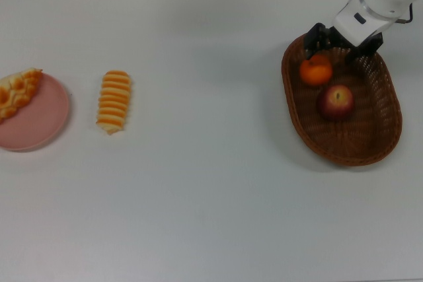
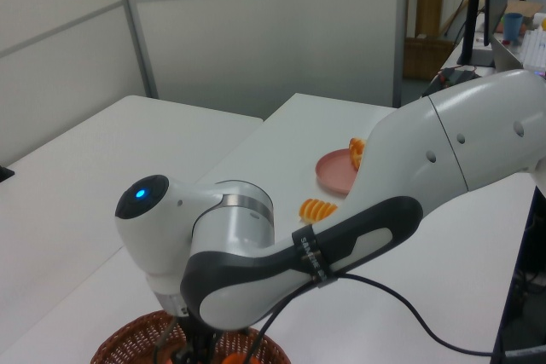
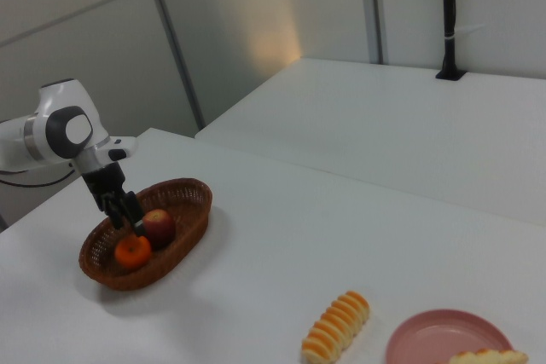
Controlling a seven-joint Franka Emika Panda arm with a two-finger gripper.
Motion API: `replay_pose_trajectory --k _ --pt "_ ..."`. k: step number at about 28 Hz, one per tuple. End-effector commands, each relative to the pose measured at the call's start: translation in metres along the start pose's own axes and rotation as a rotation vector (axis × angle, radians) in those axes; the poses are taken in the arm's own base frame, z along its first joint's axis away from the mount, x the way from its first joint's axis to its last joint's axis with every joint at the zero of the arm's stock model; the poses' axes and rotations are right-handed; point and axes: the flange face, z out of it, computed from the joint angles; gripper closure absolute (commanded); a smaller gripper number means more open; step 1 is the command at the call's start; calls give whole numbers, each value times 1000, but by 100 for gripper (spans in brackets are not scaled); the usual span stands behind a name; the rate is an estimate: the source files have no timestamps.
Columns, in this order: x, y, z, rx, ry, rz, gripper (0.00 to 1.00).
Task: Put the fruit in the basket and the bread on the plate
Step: 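Carry the orange to the basket and release it beside the apple, then move to the ridged bread roll and grasp it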
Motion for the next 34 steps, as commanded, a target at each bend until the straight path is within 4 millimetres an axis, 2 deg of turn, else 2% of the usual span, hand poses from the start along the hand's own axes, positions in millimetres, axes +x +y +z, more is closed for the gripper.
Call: replay_pose_trajectory --k 1,3,5,6,10,11,12,15,16,21,22,23,25,27,31,34 --pt "4 14 -13 -4 29 39 0" --pt "4 17 -16 -2 31 41 0" --pt "13 35 -19 -4 33 71 0" --pt "27 62 -21 -3 32 126 0" --pt "52 119 -13 -6 6 227 0" --pt "66 157 -3 -1 -23 257 0" --pt "71 173 1 0 -33 251 0" --pt "77 208 18 -5 -68 199 0" --pt "83 238 26 -3 -81 184 0" --pt "96 318 38 9 -94 171 0" --pt "99 345 43 16 -97 152 0" --pt "100 358 44 19 -96 147 0" --pt "101 378 50 21 -89 145 0" --pt "103 389 55 19 -69 143 0" --pt "87 423 76 7 -89 96 0" --pt "82 436 84 4 -85 89 0"
